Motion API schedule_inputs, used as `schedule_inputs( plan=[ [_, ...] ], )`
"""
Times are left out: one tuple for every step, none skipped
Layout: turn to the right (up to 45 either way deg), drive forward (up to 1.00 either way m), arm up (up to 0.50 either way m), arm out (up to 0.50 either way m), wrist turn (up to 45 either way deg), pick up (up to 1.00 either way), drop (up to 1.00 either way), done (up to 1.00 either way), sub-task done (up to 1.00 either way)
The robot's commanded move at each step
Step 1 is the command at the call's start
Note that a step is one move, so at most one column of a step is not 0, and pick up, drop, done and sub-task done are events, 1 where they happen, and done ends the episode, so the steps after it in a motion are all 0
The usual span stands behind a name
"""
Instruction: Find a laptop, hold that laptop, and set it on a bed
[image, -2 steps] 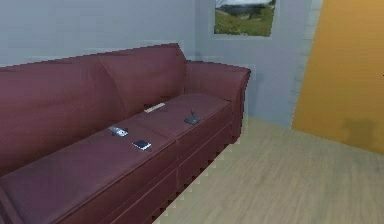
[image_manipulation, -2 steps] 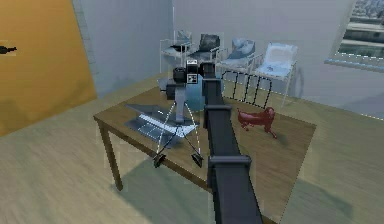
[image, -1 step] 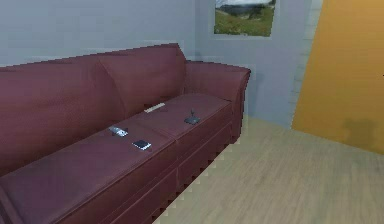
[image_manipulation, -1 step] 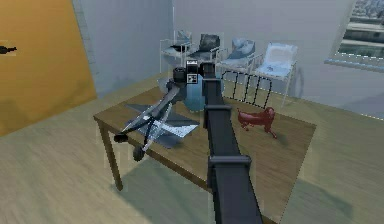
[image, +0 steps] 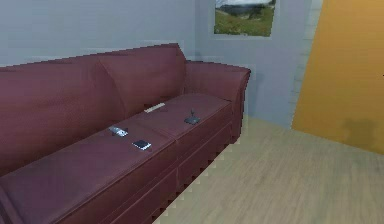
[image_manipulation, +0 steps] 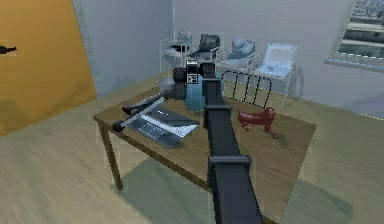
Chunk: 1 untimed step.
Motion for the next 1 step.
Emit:
schedule_inputs(
  plan=[
    [0.0, 0.0, 0.0, 0.0, 45.0, 0.0, 0.0, 0.0, 0.0]
  ],
)
